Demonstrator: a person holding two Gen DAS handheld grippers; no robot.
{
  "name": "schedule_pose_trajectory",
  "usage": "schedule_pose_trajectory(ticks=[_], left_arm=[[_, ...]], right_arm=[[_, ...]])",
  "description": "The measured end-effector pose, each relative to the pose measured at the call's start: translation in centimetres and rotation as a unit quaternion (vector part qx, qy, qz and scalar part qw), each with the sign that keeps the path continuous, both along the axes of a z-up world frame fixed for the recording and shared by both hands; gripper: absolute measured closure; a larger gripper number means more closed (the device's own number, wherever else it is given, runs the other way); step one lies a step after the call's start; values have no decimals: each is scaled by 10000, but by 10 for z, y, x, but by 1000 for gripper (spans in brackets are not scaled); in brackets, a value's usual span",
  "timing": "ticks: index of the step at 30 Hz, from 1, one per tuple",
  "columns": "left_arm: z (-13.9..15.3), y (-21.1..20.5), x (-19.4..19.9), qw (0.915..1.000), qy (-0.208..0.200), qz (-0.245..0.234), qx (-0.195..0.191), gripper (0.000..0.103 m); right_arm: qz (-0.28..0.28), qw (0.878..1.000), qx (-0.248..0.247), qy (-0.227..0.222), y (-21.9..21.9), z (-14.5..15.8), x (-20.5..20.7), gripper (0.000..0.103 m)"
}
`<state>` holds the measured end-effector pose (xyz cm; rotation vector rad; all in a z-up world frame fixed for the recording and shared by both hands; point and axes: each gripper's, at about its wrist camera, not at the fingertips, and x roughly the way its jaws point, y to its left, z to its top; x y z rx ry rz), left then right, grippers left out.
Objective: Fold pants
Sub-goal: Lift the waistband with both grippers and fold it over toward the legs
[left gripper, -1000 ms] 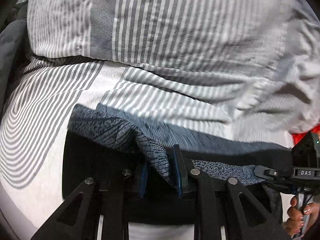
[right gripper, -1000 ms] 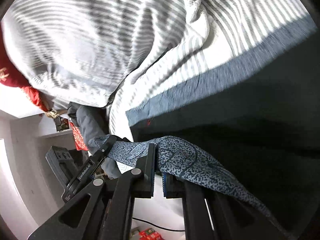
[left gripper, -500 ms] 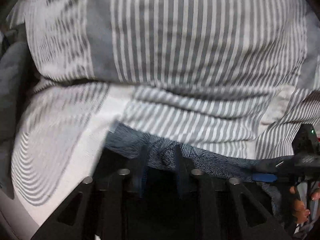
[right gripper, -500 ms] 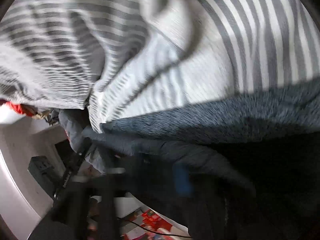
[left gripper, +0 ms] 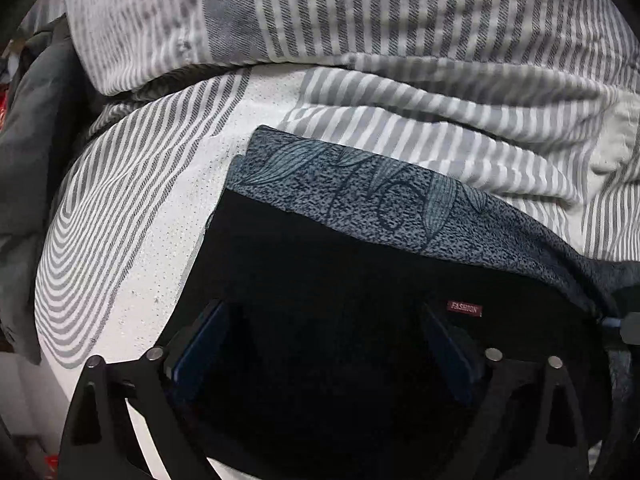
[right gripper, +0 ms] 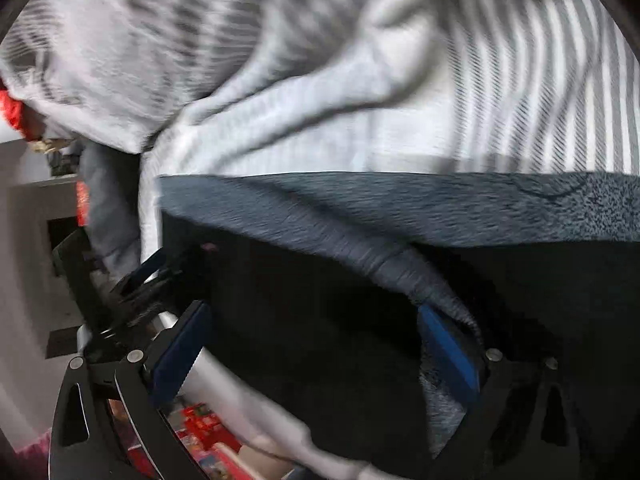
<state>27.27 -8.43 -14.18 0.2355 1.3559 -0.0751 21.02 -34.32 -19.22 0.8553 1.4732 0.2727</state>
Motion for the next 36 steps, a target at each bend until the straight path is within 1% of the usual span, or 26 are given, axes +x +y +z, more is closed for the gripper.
schedule_pose_trajectory(ticks=[2, 4, 6, 9, 10, 12, 14, 15, 17, 18, 19, 20, 21, 22, 23, 24, 25, 26, 27, 28, 29, 31, 32, 34, 36], left_arm=[[3, -5, -1, 9998, -23, -75, 159, 5], [11, -13, -2, 9993, 17, -187, 317, 5], [23, -22, -9, 9990, -54, -324, 294, 5], [46, -40, -30, 9978, -161, -634, 75, 5], [52, -50, -40, 9968, -160, -782, -4, 5], [61, -70, -62, 9938, -114, -1091, -163, 5], [67, -94, -87, 9884, -40, -1473, -368, 5], [71, -105, -101, 9852, -7, -1641, -495, 5], [74, -126, -131, 9758, 121, -2001, -871, 5], [75, -138, -149, 9692, 231, -2206, -1069, 5], [76, -146, -161, 9643, 321, -2351, -1173, 5], [76, -155, -177, 9587, 421, -2511, -1264, 5], [76, -162, -191, 9535, 503, -2647, -1353, 5], [76, -169, -209, 9465, 603, -2792, -1504, 5], [75, -174, -221, 9415, 683, -2880, -1611, 5], [74, -178, -230, 9377, 761, -2942, -1682, 5], [72, -182, -239, 9343, 866, -2981, -1750, 5], [68, -184, -246, 9322, 977, -2974, -1820, 5], [63, -187, -252, 9311, 1104, -2916, -1893, 5], [58, -189, -254, 9306, 1205, -2856, -1947, 5], [54, -191, -257, 9304, 1299, -2794, -1984, 5], [47, -197, -259, 9311, 1391, -2683, -2042, 5], [46, -200, -261, 9316, 1390, -2654, -2056, 5], [41, -205, -264, 9318, 1421, -2624, -2068, 5], [33, -210, -266, 9328, 1443, -2614, -2020, 5]], right_arm=[[-136, 9999, 74, -63, -4, 5, 2, 2], [-68, 9996, -44, -256, -2, 22, 3, 2], [31, 9988, -177, -448, -9, 40, -3, 2], [-53, 9968, -506, -622, -26, 63, -27, 2], [-165, 9951, -729, -646, -33, 73, -44, 2], [-383, 9917, -1062, -614, -46, 83, -74, 2], [-718, 9855, -1458, -486, -59, 95, -119, 2], [-850, 9827, -1593, -421, -64, 97, -138, 2], [-1197, 9725, -1981, -246, -72, 106, -190, 2], [-1342, 9671, -2155, -175, -75, 109, -215, 2], [-1502, 9587, -2416, -60, -74, 113, -246, 2], [-1578, 9524, -2607, 15, -73, 115, -268, 2], [-1611, 9438, -2885, 101, -66, 117, -293, 2], [-1571, 9367, -3124, 182, -62, 120, -312, 2], [-1516, 9293, -3358, 260, -55, 120, -326, 2], [-1459, 9197, -3628, 343, -50, 120, -345, 2], [-1395, 9062, -3968, 427, -40, 119, -362, 2], [-1317, 8960, -4214, 484, -35, 117, -375, 2], [-1164, 8818, -4536, 562, -25, 112, -386, 2], [-1023, 8719, -4752, 590, -24, 108, -398, 2], [-872, 8614, -4968, 603, -13, 102, -400, 2], [-471, 8338, -5460, 667, 2, 89, -407, 2], [-264, 8200, -5683, 629, 9, 82, -410, 2], [112, 7971, -6020, 452, 16, 72, -417, 2], [353, 7777, -6270, 277, 21, 63, -419, 2]])
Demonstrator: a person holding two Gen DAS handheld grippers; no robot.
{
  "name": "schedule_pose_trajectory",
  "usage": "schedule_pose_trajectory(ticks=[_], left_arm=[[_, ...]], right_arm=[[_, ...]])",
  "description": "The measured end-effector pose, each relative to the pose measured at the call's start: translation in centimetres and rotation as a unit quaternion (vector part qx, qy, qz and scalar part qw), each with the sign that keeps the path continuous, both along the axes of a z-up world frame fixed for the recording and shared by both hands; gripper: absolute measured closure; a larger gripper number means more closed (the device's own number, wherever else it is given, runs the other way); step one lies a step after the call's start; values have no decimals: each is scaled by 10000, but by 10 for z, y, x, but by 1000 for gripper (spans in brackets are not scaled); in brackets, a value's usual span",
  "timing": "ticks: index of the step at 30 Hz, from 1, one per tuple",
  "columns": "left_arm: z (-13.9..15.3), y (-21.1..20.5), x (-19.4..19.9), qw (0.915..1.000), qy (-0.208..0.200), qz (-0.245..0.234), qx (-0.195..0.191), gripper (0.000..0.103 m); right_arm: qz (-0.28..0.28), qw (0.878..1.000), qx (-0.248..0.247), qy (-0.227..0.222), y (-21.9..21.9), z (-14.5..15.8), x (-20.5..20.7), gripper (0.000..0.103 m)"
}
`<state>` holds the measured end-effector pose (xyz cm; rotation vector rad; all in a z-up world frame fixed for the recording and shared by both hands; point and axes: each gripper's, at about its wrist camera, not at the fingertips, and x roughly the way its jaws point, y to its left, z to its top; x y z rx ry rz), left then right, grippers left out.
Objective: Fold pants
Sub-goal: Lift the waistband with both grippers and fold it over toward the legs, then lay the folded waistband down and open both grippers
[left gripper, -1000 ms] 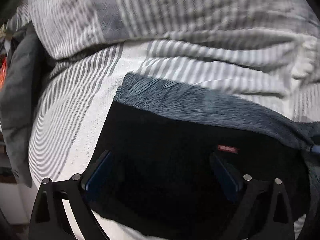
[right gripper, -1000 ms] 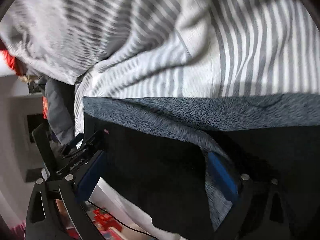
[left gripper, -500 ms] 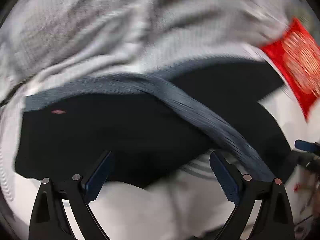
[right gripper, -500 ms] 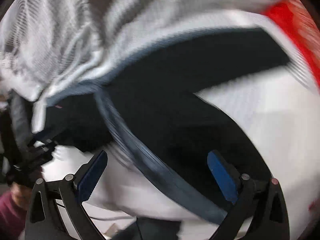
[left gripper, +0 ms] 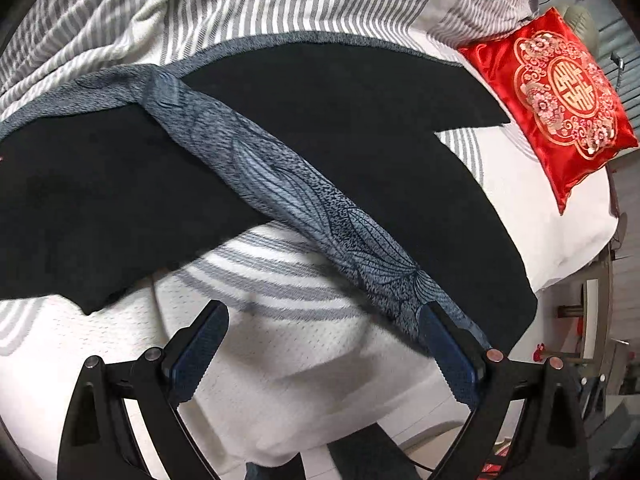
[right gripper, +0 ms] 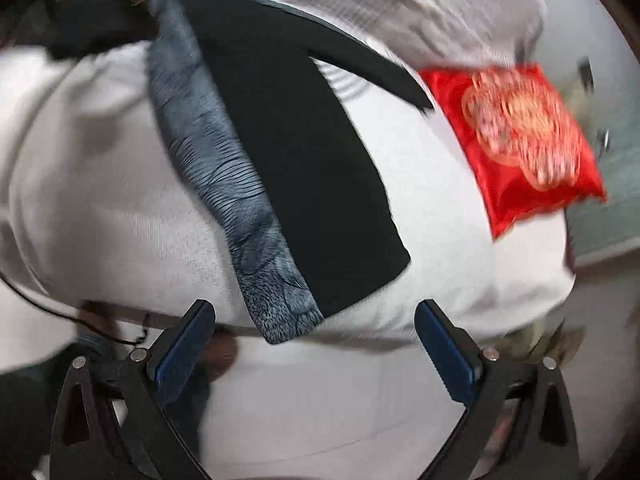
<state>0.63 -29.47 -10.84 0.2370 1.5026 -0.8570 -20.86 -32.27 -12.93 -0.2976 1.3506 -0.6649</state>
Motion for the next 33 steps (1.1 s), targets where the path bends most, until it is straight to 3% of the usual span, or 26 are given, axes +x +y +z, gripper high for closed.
schedule_pose_trajectory(ticks=[4, 7, 8, 10, 11, 12, 13, 14, 15, 17, 18, 27, 33], left_arm=[[-12, -9, -3, 9999, 1, 28, 105, 5], [-14, -18, -4, 9999, -60, -32, 113, 6], [-14, -21, -5, 9999, -48, -42, 96, 6], [-16, -30, -6, 9999, 35, -97, 97, 25], [-17, -34, -7, 9998, 79, -138, 118, 30], [-17, -35, -7, 9998, 69, -154, 135, 34], [-15, -38, -7, 9998, 39, -164, 77, 46], [-14, -40, -7, 9998, 62, -187, 8, 58], [-13, -42, -7, 9997, 99, -214, 6, 69], [-11, -43, -4, 9996, 193, -176, -104, 72], [-7, -43, -2, 9996, 194, -180, -126, 82], [47, -56, 18, 9981, 6, -146, -605, 82], [71, -88, 49, 9972, -172, 20, -726, 82]], right_arm=[[390, 9991, -141, 62, 2, -31, 3, 3], [467, 9987, -166, 95, -5, -40, 3, 18], [462, 9988, -153, 93, -8, -41, 3, 31], [401, 9991, 24, 135, -21, -44, 3, 50], [363, 9991, 198, 107, -23, -42, 3, 70], [292, 9988, 391, 105, -28, -39, 3, 84], [252, 9985, 472, 83, -30, -36, 3, 86], [171, 9979, 624, -2, -35, -29, 2, 98], [14, 9971, 744, -125, -42, -19, 3, 98], [-215, 9961, 795, -304, -51, -3, 2, 98], [-339, 9953, 815, -402, -57, 6, 2, 98], [-684, 9892, 698, -1088, -119, 94, 28, 98], [-537, 9855, 892, -1343, -194, 116, 72, 98]])
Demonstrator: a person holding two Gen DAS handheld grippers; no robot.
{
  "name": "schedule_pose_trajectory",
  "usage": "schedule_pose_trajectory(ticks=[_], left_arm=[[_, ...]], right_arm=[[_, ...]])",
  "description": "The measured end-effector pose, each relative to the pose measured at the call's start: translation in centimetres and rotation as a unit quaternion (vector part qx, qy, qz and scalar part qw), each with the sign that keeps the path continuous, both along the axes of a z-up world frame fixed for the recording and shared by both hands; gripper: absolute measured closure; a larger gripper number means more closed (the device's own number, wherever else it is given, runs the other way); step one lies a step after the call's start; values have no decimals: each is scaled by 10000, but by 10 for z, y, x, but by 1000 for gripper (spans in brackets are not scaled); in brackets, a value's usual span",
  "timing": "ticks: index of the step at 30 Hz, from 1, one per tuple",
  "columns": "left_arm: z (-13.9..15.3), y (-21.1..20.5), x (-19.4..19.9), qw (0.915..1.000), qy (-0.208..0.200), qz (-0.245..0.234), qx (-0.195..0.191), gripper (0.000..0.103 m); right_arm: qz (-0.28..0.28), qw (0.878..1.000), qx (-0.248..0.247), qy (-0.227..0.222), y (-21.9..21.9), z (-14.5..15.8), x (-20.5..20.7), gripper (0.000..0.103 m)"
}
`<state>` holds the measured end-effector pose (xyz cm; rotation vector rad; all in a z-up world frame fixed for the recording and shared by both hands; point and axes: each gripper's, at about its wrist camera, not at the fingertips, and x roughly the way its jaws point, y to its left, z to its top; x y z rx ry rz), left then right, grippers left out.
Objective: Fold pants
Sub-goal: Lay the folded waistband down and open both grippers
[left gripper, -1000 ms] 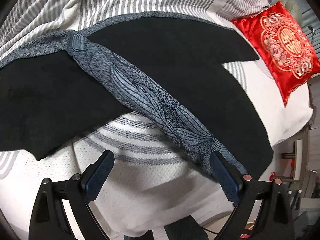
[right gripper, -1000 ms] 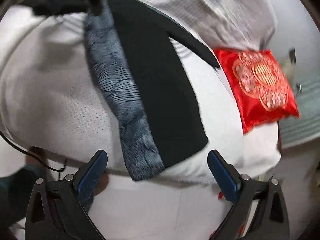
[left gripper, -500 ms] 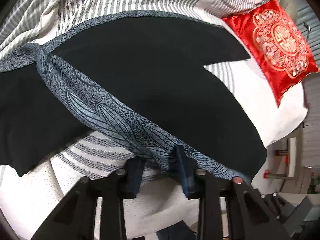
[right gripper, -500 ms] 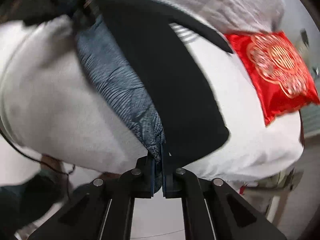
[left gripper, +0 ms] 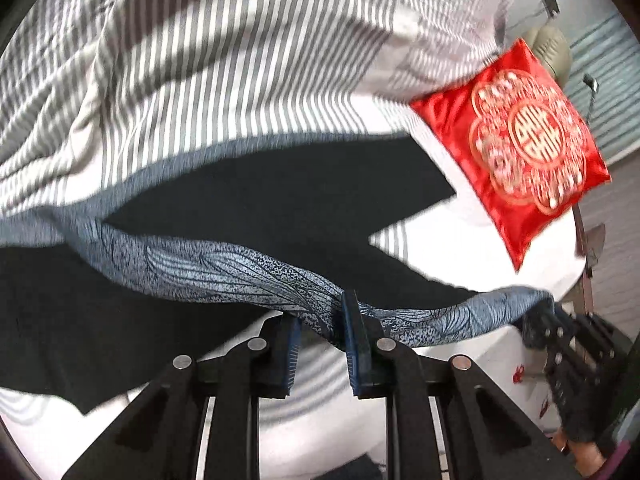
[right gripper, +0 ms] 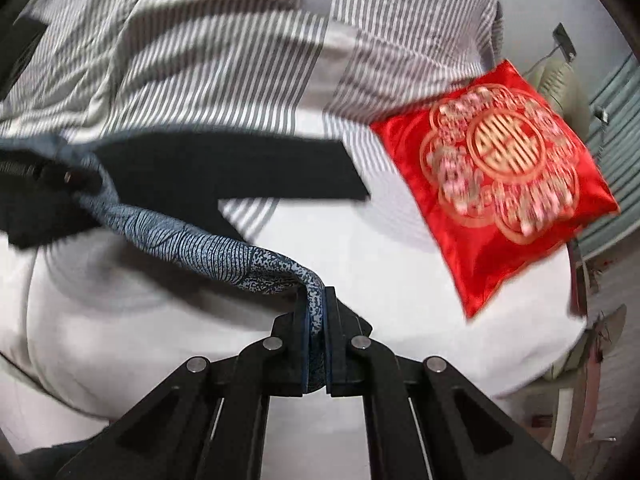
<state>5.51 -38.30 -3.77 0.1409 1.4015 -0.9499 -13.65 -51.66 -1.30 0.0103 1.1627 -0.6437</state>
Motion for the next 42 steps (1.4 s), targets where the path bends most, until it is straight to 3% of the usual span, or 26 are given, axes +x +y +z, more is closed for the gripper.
schedule_pose_trajectory(ticks=[3, 9, 14, 20, 23, 25, 26, 27, 28, 29, 30, 31, 33, 35, 38, 42], left_arm=[[3, -31, 22, 9998, -84, 188, 64, 82], [-13, -83, 62, 9975, -128, 557, 412, 82], [-48, -118, 89, 9927, -181, 783, 904, 82], [-77, -141, 99, 9849, -250, 844, 1493, 82], [-72, -141, 102, 9837, -189, 943, 1519, 82], [-62, -140, 104, 9844, -214, 963, 1458, 81], [-57, -139, 105, 9847, -245, 957, 1437, 81], [-52, -138, 105, 9852, -319, 936, 1402, 81], [-43, -139, 106, 9863, -435, 870, 1330, 78], [-36, -140, 107, 9873, -497, 802, 1281, 67], [-29, -139, 109, 9879, -564, 747, 1237, 33], [-21, -139, 109, 9885, -716, 729, 1119, 21], [-7, -135, 105, 9878, -1006, 665, 990, 21], [-5, -131, 105, 9856, -1089, 683, 1099, 21], [-15, -113, 100, 9799, -1131, 712, 1478, 21], [-39, -76, 91, 9723, -952, 913, 1932, 21]], right_arm=[[225, 9997, 106, -2, -39, -1, 24, 98], [641, 9944, 813, 203, -130, -24, 95, 98], [741, 9810, 1712, 528, -190, -79, 147, 98], [864, 9683, 2187, 848, -215, -139, 175, 96], [772, 9648, 2403, 736, -225, -146, 180, 84], [613, 9568, 2753, 706, -235, -149, 181, 82], [561, 9538, 2874, 672, -239, -149, 181, 77], [494, 9516, 2966, 637, -242, -148, 180, 64], [461, 9512, 2984, 639, -244, -148, 179, 53], [438, 9521, 2950, 669, -245, -147, 178, 23], [426, 9536, 2902, 679, -245, -146, 176, 16], [398, 9558, 2834, 670, -245, -143, 172, 16], [241, 9599, 2739, 556, -249, -134, 162, 16], [-107, 9596, 2793, 321, -256, -123, 142, 16], [-435, 9532, 2985, 194, -258, -116, 109, 16], [-456, 9512, 3051, 99, -242, -111, 87, 17]])
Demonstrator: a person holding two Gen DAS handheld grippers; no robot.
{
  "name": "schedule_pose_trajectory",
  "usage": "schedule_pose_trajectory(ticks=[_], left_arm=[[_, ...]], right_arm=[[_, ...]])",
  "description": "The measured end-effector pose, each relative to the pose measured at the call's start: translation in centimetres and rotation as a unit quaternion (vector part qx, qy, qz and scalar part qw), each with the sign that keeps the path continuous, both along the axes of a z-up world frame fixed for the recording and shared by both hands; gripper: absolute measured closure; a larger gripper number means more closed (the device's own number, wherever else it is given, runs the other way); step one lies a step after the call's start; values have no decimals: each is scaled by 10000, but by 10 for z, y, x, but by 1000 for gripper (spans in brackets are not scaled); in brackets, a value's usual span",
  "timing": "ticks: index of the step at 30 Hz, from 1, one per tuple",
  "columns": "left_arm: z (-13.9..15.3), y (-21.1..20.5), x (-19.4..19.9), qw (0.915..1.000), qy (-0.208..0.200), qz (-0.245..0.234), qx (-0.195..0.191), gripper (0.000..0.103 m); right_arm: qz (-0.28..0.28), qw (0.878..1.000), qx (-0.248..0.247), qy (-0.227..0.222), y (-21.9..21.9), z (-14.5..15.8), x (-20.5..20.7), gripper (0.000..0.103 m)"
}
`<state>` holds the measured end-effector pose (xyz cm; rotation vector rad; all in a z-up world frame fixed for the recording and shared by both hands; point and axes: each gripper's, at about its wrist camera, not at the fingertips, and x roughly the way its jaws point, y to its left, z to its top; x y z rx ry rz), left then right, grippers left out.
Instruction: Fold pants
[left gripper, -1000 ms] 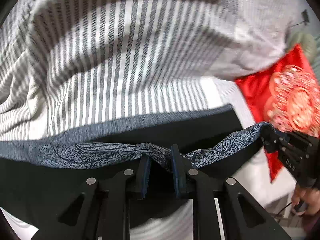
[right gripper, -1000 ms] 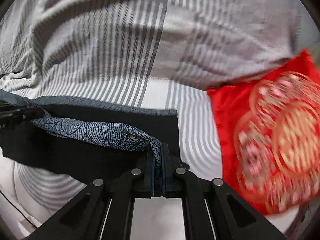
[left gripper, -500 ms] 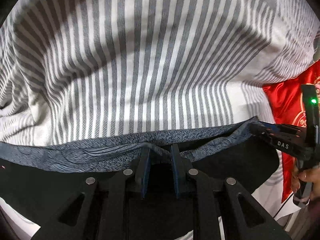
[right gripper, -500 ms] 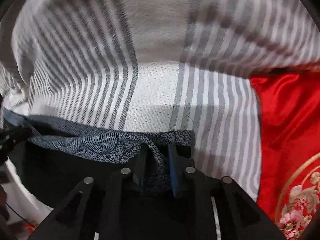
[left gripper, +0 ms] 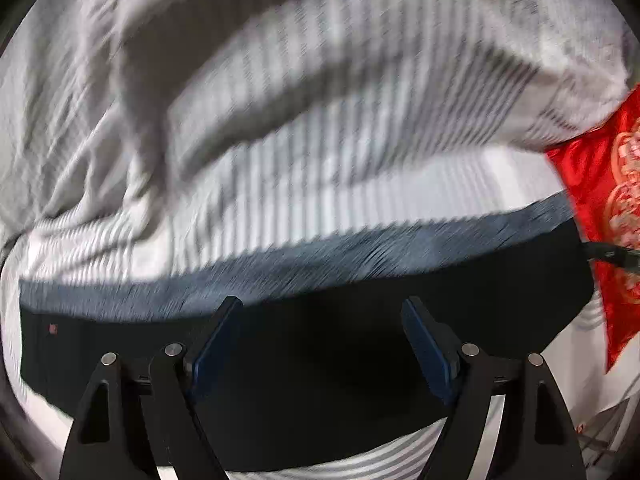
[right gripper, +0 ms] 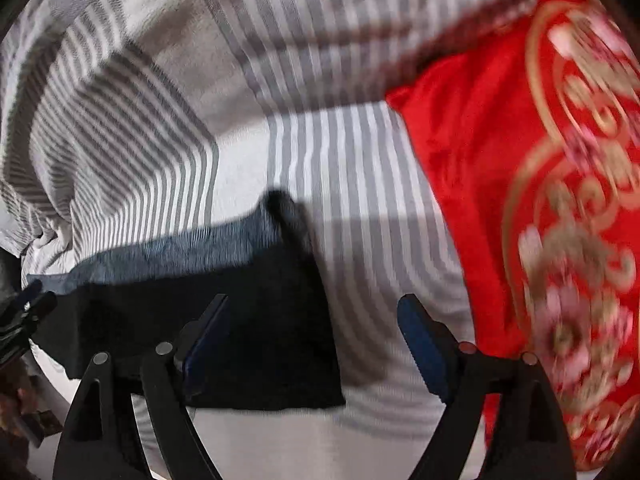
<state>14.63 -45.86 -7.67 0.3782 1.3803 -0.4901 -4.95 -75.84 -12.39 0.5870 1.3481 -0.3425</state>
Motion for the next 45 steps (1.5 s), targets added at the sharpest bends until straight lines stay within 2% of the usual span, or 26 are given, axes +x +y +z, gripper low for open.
schedule_pose_trajectory(ticks=[2, 4, 8, 10, 11, 12, 15, 18, 21, 22, 24, 27, 29, 30, 34, 39, 45], left_arm=[[-9, 14, -4, 9997, -47, 112, 206, 21], [-24, 25, -5, 9989, -11, 258, 385, 21], [-52, 31, -1, 9969, -65, 433, 657, 21], [-61, 34, 3, 9962, -91, 520, 689, 21], [-65, 32, 5, 9960, -124, 546, 691, 20], [-66, 32, 6, 9959, -173, 576, 678, 20], [-57, 33, 10, 9955, -136, 578, 735, 21], [-32, 49, 9, 9941, -485, 548, 807, 21], [-24, 88, 13, 9907, -422, 860, 964, 21], [-25, 101, 15, 9886, -400, 981, 1066, 21], [-32, 120, 24, 9842, -378, 1167, 1274, 21], [-40, 124, 33, 9846, -322, 1291, 1132, 21], [-46, 118, 36, 9871, -335, 1113, 1105, 21], [-48, 115, 37, 9862, -386, 1061, 1208, 21], [-36, 135, 38, 9852, -396, 1348, 985, 21], [-29, 184, 44, 9826, -572, 1149, 1340, 21], [-45, 251, 58, 9798, -602, 1291, 1406, 21]], right_arm=[[98, 9995, 140, -277, -1, 6, 12, 20], [362, 9967, 455, -562, 15, 6, 23, 21], [886, 9940, 425, -481, 35, -19, 57, 21], [948, 9947, 250, -321, 25, -40, 70, 21], [943, 9943, 294, -398, 20, -44, 71, 22], [940, 9937, 315, -516, 15, -44, 71, 24], [1060, 9936, 211, -340, 14, -37, 76, 29], [931, 9955, 101, -152, 18, -22, 71, 27], [660, 9954, 578, -393, 24, -7, 57, 27], [693, 9930, 840, -447, 36, -5, 58, 27], [877, 9895, 1042, -475, 55, -6, 63, 27], [1080, 9857, 1216, -437, 85, -16, 76, 27], [1233, 9828, 1322, -372, 102, -22, 84, 27], [1322, 9800, 1438, -370, 112, -22, 89, 27], [1597, 9620, 2116, -647, 149, -11, 88, 27], [1936, 9348, 2902, -672, 239, -19, 84, 27], [1913, 9218, 3330, -529, 340, -46, 77, 27]])
